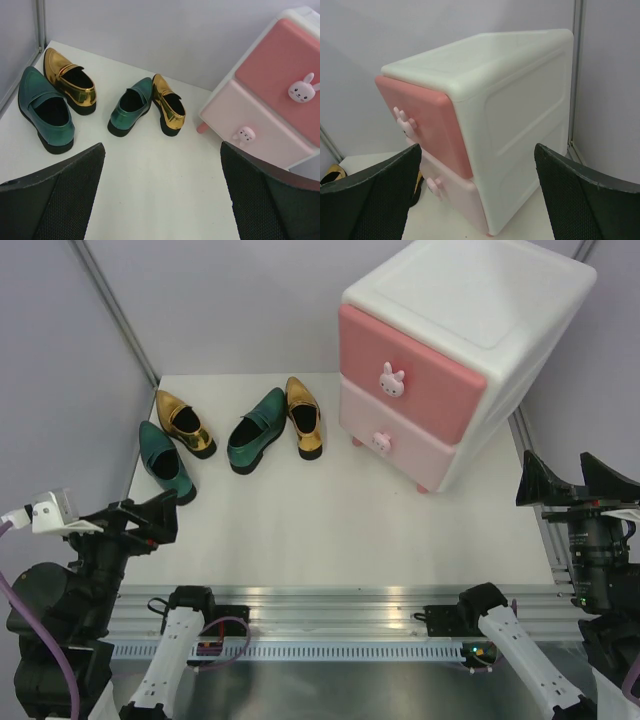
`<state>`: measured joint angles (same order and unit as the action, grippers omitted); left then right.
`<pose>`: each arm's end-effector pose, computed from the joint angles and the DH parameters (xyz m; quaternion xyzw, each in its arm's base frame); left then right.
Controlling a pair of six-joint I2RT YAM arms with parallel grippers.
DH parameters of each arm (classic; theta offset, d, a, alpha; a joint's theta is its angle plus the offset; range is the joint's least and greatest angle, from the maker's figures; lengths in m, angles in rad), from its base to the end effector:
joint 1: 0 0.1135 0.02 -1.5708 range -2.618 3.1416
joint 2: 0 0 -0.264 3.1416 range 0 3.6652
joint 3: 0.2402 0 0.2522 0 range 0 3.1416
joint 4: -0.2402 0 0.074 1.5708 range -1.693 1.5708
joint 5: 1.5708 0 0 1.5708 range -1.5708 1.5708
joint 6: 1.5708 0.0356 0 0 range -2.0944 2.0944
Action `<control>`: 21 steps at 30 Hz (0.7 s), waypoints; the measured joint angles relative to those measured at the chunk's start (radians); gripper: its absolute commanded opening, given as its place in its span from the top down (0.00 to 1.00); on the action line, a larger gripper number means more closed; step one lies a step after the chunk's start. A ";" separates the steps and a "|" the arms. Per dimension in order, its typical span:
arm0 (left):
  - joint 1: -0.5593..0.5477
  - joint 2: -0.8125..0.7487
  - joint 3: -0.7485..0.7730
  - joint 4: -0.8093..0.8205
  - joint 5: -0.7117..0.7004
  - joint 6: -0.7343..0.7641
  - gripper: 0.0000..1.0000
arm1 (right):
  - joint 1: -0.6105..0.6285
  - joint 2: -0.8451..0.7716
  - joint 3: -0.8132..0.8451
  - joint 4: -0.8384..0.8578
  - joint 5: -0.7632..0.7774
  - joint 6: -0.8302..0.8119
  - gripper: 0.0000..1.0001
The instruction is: Place and organize the shoes in the shoe cabinet
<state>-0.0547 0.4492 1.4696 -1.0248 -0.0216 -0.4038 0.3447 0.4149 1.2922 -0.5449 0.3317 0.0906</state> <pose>-0.0311 0.0025 0.4678 -0.1306 0.6965 -0.1529 0.6888 -0.0049 -0.0141 0.4818 0.0608 0.5848 0.0799 0.8049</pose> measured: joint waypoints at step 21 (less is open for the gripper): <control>0.000 0.128 -0.093 0.005 0.047 -0.008 0.00 | 0.000 0.000 -0.081 0.005 -0.018 0.017 0.02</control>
<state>-0.0547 0.5774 1.3762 -1.0203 0.0250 -0.4122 0.3447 0.4145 1.2110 -0.5400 0.3138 0.1078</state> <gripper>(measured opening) 0.994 0.979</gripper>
